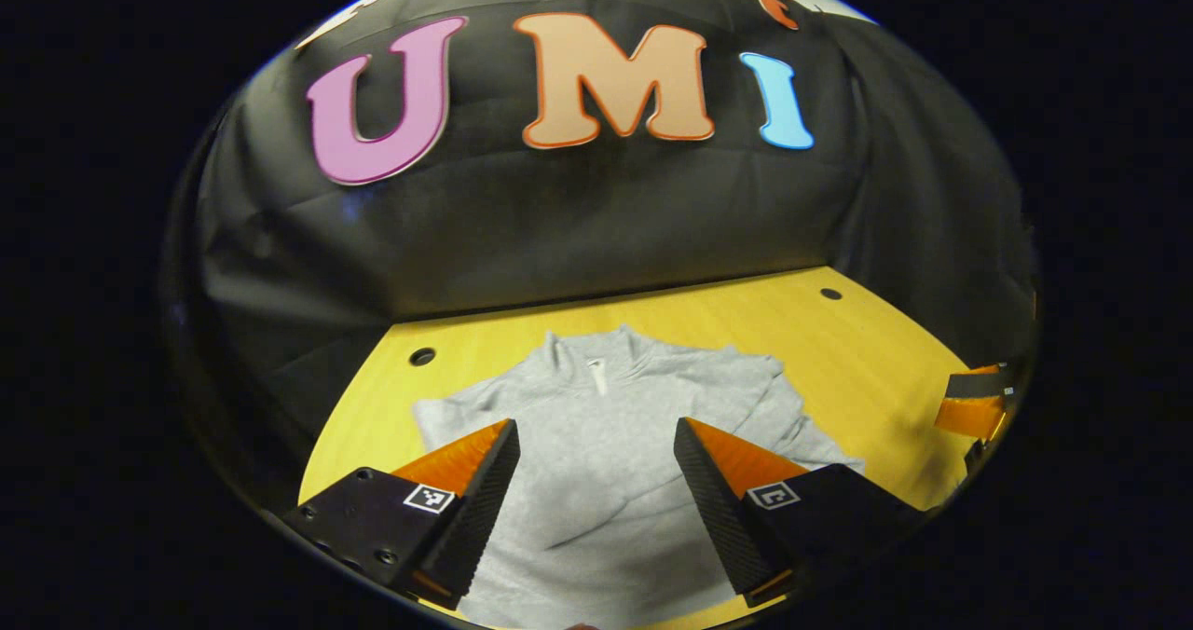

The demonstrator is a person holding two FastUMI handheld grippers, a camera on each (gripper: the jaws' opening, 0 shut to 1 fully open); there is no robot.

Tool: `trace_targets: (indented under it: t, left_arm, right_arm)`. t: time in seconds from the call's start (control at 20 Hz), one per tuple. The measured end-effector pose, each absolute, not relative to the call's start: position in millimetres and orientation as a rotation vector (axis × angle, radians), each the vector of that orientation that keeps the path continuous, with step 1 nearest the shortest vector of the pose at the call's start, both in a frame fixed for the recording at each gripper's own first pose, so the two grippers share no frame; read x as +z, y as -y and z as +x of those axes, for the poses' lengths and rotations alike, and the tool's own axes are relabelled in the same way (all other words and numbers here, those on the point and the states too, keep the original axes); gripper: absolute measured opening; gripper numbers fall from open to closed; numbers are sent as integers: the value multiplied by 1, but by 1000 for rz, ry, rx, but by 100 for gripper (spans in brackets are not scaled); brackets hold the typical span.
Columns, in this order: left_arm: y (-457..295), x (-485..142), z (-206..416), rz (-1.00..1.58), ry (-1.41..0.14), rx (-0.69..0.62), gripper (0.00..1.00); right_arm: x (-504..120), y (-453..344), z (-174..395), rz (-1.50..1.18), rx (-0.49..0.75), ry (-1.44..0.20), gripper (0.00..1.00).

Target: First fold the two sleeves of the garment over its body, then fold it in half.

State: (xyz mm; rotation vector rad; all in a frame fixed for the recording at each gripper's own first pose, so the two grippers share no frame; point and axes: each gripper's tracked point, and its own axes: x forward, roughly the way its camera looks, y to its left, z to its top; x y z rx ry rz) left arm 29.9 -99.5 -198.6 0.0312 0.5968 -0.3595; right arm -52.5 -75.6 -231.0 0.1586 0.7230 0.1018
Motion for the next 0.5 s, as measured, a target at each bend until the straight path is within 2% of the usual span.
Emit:
trace_targets:
  t: [0.3, 0.5]
  left_arm:
    - [7, -242, -23, 10, -722, -255, 97]
    - [-28, -273, -63, -34, -811, -219, 96]
  right_arm:
    - [-261, 54, -70, 48, 149, -783, 96]
    - [-284, 47, -87, 5, 161, -848, 96]
